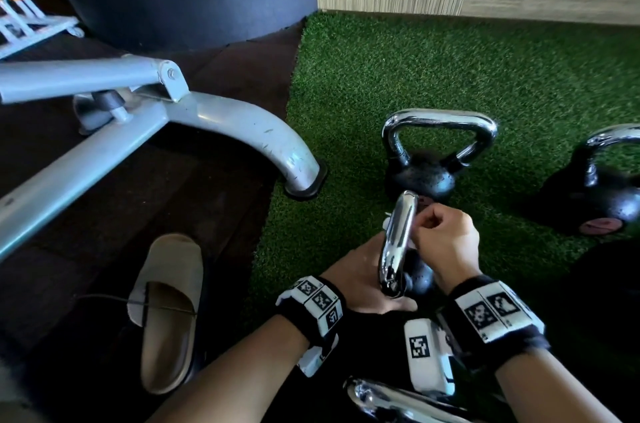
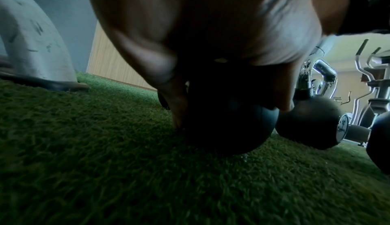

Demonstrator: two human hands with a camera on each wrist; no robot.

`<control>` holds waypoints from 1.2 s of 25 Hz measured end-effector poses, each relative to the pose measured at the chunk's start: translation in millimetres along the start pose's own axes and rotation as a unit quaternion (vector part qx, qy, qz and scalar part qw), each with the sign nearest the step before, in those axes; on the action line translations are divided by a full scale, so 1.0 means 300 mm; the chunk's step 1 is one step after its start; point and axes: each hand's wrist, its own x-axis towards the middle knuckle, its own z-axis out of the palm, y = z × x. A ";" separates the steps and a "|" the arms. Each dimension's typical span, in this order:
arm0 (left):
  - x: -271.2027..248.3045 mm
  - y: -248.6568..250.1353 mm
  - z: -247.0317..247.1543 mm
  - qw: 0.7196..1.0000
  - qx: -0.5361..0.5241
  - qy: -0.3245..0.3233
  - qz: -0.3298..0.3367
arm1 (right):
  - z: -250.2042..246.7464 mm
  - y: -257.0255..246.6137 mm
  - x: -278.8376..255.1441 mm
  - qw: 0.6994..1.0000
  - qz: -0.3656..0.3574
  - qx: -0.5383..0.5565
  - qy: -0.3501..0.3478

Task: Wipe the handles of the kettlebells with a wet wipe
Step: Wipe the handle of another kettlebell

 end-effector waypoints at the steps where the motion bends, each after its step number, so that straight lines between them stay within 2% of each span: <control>1: 0.009 0.008 0.001 1.000 0.007 0.001 0.003 | -0.012 0.011 0.011 1.000 0.006 -0.012 0.000; 5: 0.022 0.065 -0.011 0.998 0.063 -0.029 0.007 | -0.057 0.056 0.014 1.000 0.008 -0.019 0.001; 8: 0.014 0.090 -0.015 0.996 0.073 -0.044 -0.013 | -0.077 0.064 0.023 0.997 0.021 -0.059 -0.035; 11: 0.027 0.055 -0.067 0.989 0.051 -0.130 -0.043 | -0.137 0.046 0.031 0.987 0.087 0.008 -0.137; 13: 0.073 0.023 -0.113 0.981 -0.050 -0.178 -0.054 | -0.190 0.018 0.012 0.971 0.109 0.065 -0.205; 15: 0.142 0.034 -0.135 0.981 -0.117 -0.149 -0.050 | -0.232 -0.012 -0.014 0.965 0.094 0.059 -0.238; 18: 0.248 0.106 -0.129 0.971 -0.203 -0.129 0.003 | -0.260 -0.082 -0.047 0.964 0.080 -0.061 -0.246; 19: 0.274 0.128 -0.128 0.969 -0.201 -0.142 0.021 | -0.264 -0.098 -0.056 0.956 0.076 -0.098 -0.264; 21: 0.325 0.154 -0.119 0.981 -0.112 -0.153 0.049 | -0.265 -0.123 -0.061 0.939 0.051 -0.161 -0.300; 23: 0.331 0.136 -0.106 0.993 -0.042 -0.098 0.059 | -0.250 -0.141 -0.056 0.927 0.015 -0.227 -0.299; 26: 0.298 0.067 -0.105 0.999 -0.051 0.012 0.013 | -0.237 -0.181 -0.029 0.915 -0.016 -0.289 -0.280; 28: 0.245 0.022 -0.128 0.994 -0.099 0.049 -0.011 | -0.260 -0.217 -0.015 0.888 -0.048 -0.357 -0.285; 30: 0.173 0.002 -0.143 0.992 -0.107 0.071 0.005 | -0.299 -0.225 0.002 0.855 -0.108 -0.418 -0.288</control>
